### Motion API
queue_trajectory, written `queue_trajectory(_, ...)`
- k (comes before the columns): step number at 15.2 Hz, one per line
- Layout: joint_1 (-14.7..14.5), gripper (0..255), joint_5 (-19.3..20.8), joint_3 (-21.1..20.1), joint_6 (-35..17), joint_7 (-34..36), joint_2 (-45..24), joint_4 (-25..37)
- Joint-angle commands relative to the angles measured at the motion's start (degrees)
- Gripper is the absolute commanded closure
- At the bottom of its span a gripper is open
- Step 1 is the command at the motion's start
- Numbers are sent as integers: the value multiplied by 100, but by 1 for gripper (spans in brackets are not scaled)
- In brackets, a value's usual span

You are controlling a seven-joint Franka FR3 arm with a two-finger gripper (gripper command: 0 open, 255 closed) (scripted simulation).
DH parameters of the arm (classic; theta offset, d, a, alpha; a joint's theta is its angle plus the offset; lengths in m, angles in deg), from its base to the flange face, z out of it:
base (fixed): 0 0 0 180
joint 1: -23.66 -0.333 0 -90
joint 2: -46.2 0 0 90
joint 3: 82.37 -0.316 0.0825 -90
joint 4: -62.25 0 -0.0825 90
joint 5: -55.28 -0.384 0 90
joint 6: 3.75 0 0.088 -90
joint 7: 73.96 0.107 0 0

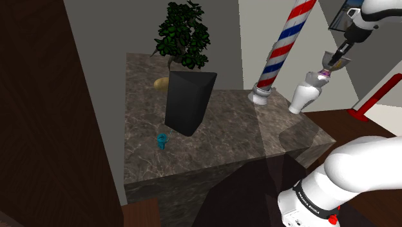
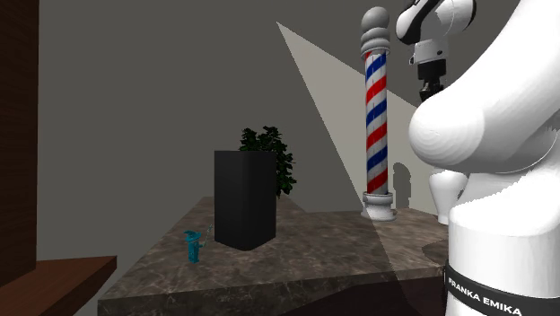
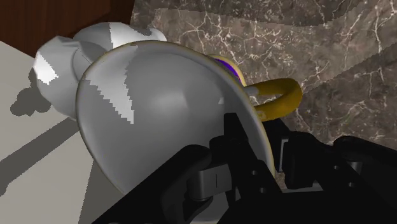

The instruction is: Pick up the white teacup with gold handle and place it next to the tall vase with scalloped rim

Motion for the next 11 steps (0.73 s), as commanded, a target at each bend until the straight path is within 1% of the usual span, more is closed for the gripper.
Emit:
queue_trajectory(1, -27, 255, -44, 329, -107, -328, -221, 222)
queue_trajectory(4, -126, 255, -210, 838, -236, -817, -620, 628)
queue_trajectory(11, -73, 255, -102, 935, -753, -728, -591, 83)
